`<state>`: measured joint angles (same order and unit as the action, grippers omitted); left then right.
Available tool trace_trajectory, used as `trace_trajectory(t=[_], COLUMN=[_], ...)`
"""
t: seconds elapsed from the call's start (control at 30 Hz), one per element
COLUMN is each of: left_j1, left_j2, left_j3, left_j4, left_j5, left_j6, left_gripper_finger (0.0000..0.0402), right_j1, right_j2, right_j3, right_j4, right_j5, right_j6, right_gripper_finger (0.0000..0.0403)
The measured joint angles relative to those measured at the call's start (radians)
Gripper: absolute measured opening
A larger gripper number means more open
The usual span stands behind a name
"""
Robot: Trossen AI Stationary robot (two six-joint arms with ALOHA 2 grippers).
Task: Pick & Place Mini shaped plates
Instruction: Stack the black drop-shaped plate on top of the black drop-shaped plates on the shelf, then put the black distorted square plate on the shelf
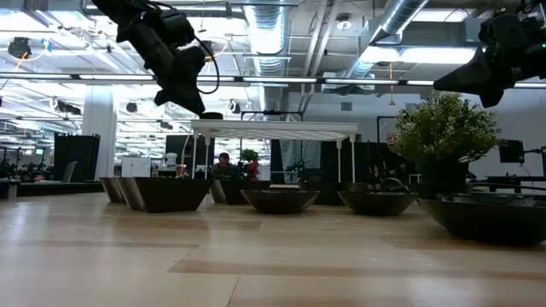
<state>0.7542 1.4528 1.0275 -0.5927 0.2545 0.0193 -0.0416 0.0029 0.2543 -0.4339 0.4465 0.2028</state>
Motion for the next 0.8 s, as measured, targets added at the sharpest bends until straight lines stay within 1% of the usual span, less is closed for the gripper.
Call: trace_trajectory(t=[0.17,0.37,0.47,0.63,0.7,0.8], left_j1=[0.001,0.001,-0.012,-0.099,-0.147,-0.23], left_j2=[-0.02,-0.11,-0.157,-0.236,-0.265,-0.305], left_j3=[0.0,0.0,0.0,-0.051,-0.088,-0.151], left_j4=[0.0,-0.001,-0.011,-0.02,-0.021,-0.021], left_j5=[-0.008,-0.022,-0.023,-0.024,-0.024,-0.06], left_j6=[-0.004,-0.028,-0.067,-0.174,-0.244,-0.357], left_gripper_finger=[0.0072,0.0072,0.0072,0.0072,0.0072,0.0072], right_j1=[0.0,0.0,0.0,0.0,0.0,0.0], right_j2=[0.0,0.0,0.0,0.0,0.0,0.0], right_j3=[0.0,0.0,0.0,0.0,0.0,0.0], right_j4=[0.0,0.0,0.0,0.0,0.0,0.0], right_j5=[0.0,0.0,0.0,0.0,0.0,0.0], right_j6=[0.0,0.0,0.0,0.0,0.0,0.0], right_gripper_finger=[0.0001,0.0001,0.0001,0.0001,0.0001,0.0001])
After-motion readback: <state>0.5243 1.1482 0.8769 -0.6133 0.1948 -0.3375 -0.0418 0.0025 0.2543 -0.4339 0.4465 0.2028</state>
